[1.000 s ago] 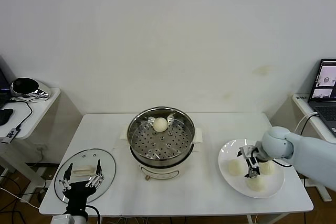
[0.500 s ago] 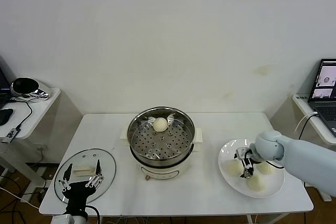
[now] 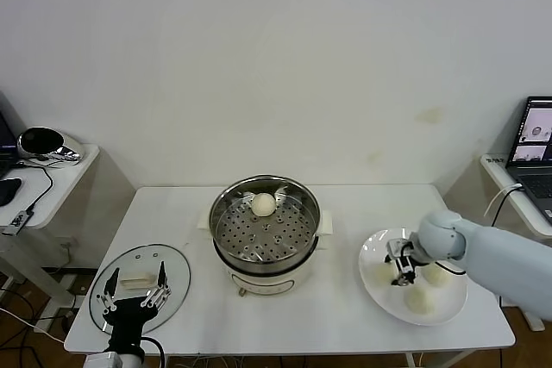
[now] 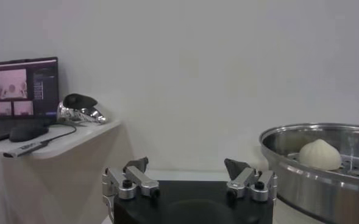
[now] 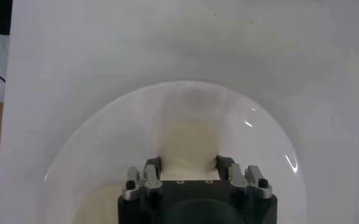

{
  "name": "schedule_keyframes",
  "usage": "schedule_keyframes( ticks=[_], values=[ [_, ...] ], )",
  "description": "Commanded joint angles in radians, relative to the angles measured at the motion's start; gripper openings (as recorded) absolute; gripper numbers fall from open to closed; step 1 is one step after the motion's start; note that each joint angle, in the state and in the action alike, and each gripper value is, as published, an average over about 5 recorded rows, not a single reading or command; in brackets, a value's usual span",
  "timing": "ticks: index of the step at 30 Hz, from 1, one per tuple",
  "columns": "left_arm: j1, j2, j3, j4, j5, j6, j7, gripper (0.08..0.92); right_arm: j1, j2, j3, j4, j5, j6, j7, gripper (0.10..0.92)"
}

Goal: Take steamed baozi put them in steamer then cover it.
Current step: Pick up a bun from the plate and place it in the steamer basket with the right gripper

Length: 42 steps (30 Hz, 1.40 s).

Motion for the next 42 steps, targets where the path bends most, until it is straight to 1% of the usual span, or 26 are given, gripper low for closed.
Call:
schedule_keyframes(
  ticks=[1,5,10,14,18,22,28,35,42],
  values=[
    [-0.002,0.001,0.004,0.0,0.0,0.001,0.001,0.823,0.364,-0.065,-0.123,0.071,0.183,-0.016,-0.068,0.568],
    [-0.007,0.004,0.01,0.0,0.0,0.002,0.001,0.823,0.597,-0.034,-0.24,0.094,0.28,-0.035,-0.081,0.574],
    [-0.017,0.008,0.014,0.002,-0.004,0.002,0.001,0.823,0.819,0.101,-0.348,0.109,0.448,-0.085,-0.065,0.58],
    [-0.024,0.012,0.015,0.006,-0.008,0.002,0.001,0.823,0.896,0.25,-0.373,0.106,0.578,-0.143,-0.023,0.585],
    [-0.028,0.016,0.014,0.011,-0.012,0.001,0.002,0.823,0.873,0.395,-0.379,0.078,0.651,-0.191,0.03,0.585],
    [-0.031,0.016,0.015,0.015,-0.013,0.001,0.002,0.823,0.792,0.54,-0.373,0.023,0.69,-0.236,0.085,0.587],
    [-0.034,0.011,0.015,0.016,-0.012,0.001,0.002,0.823,0.664,0.689,-0.355,-0.071,0.712,-0.289,0.139,0.592],
    [-0.033,0.006,0.009,0.01,-0.01,0.001,0.002,0.823,0.561,0.793,-0.354,-0.18,0.696,-0.326,0.174,0.591],
    [-0.03,0.002,0.005,0.009,-0.009,-0.002,0.002,0.823,0.493,0.85,-0.349,-0.249,0.658,-0.324,0.188,0.591]
  ],
)
